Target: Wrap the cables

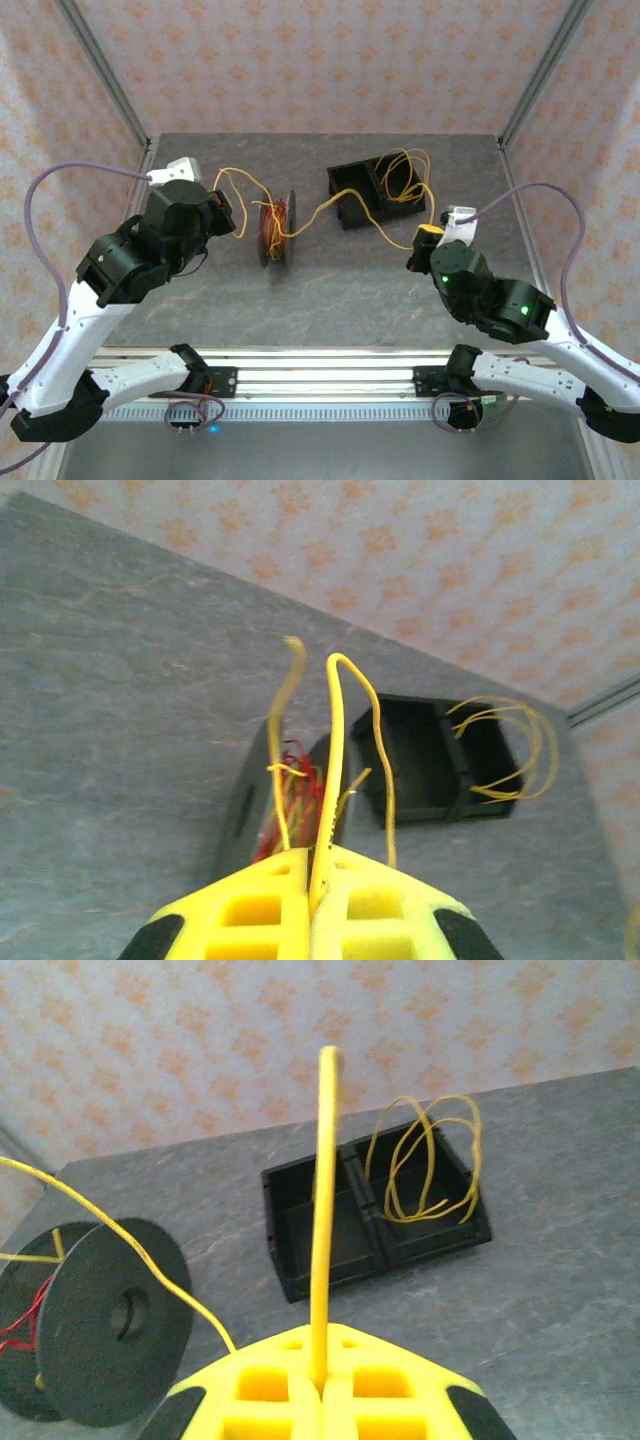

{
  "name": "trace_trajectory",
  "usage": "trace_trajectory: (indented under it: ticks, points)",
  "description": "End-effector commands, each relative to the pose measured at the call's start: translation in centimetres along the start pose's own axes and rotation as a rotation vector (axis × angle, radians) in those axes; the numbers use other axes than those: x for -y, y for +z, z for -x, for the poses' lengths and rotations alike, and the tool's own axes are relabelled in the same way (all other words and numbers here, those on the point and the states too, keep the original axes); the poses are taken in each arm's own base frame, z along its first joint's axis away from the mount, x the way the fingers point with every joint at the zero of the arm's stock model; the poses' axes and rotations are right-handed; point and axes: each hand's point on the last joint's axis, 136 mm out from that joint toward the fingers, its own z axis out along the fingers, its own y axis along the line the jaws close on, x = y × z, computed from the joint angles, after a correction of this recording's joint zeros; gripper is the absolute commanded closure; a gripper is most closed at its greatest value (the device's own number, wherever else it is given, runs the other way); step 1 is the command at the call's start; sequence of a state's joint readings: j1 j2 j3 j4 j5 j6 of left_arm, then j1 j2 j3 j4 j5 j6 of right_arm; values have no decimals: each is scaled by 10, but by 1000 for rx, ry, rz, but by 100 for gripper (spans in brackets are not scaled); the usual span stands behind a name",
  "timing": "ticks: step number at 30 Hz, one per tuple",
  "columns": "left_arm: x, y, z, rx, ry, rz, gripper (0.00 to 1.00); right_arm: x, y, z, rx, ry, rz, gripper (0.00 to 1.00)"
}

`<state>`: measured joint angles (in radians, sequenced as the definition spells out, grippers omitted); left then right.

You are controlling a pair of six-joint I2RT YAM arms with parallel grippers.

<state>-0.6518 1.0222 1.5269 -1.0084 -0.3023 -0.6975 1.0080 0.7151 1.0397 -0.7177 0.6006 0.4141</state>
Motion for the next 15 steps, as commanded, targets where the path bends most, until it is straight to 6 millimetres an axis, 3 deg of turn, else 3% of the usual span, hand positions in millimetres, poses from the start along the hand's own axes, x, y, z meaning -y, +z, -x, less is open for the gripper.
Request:
trace_trajectory:
  ticks: [1, 3, 7, 9, 12, 15]
  points:
    - [-26, -14, 9, 26, 162, 103, 100, 37, -19, 21, 68, 41, -117, 100]
    - [-25, -15, 8, 18, 245, 97, 100, 50, -25, 25, 81, 55, -163, 100]
    - [-49, -17, 21, 54, 359, 266, 100, 78, -38, 31, 92, 64, -283, 100]
    - [-57, -13, 27, 71, 440, 351, 100, 81, -41, 33, 83, 63, -297, 100]
    - [-44, 3, 23, 56, 483, 330, 100, 64, -33, 27, 46, 64, -222, 100]
    - [0, 20, 5, -13, 400, 93, 100, 30, -15, 11, -15, 56, -85, 100]
